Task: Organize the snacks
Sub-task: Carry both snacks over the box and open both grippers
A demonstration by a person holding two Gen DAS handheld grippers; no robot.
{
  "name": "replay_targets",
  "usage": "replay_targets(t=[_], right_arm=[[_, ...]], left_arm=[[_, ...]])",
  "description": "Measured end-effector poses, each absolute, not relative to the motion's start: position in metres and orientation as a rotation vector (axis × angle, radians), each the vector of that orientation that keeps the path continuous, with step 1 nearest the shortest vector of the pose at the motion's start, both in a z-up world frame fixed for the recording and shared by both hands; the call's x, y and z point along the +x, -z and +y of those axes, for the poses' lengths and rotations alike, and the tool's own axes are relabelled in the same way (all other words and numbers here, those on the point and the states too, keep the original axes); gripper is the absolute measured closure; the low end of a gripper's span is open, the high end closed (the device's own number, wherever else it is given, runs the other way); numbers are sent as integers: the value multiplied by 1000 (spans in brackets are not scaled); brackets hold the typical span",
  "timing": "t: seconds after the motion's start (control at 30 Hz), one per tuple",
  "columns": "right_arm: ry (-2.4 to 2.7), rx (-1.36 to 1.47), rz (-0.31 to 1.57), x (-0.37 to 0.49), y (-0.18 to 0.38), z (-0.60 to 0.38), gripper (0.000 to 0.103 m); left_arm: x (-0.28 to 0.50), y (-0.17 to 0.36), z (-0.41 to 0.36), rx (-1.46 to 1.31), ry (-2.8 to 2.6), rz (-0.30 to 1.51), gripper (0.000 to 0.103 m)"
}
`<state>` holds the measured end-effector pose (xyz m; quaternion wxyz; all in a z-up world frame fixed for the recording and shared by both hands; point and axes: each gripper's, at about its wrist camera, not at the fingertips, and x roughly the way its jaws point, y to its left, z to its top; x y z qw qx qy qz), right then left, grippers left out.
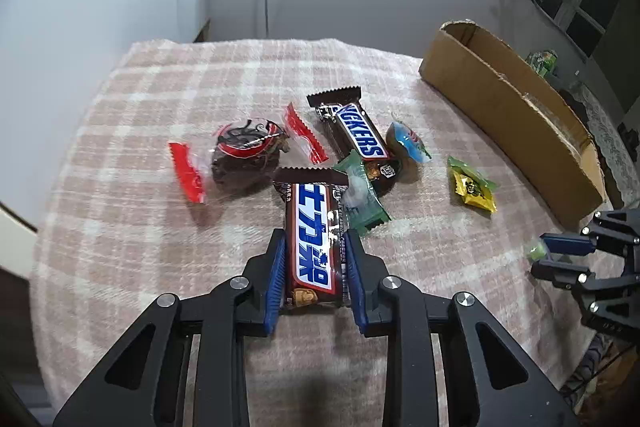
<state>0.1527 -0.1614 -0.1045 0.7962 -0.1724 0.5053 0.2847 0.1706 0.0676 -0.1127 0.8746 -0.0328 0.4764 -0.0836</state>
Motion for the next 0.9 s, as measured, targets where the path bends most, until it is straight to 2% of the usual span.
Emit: replay_targets(t=[0.37,0.9], right_arm=[[-593,-294,1003,154,62,-192,78],[-492,-244,960,181,25,-252,78]], left_arm=[[160,73,65,-107,222,917,76],[190,39,6,-61,331,855,76]])
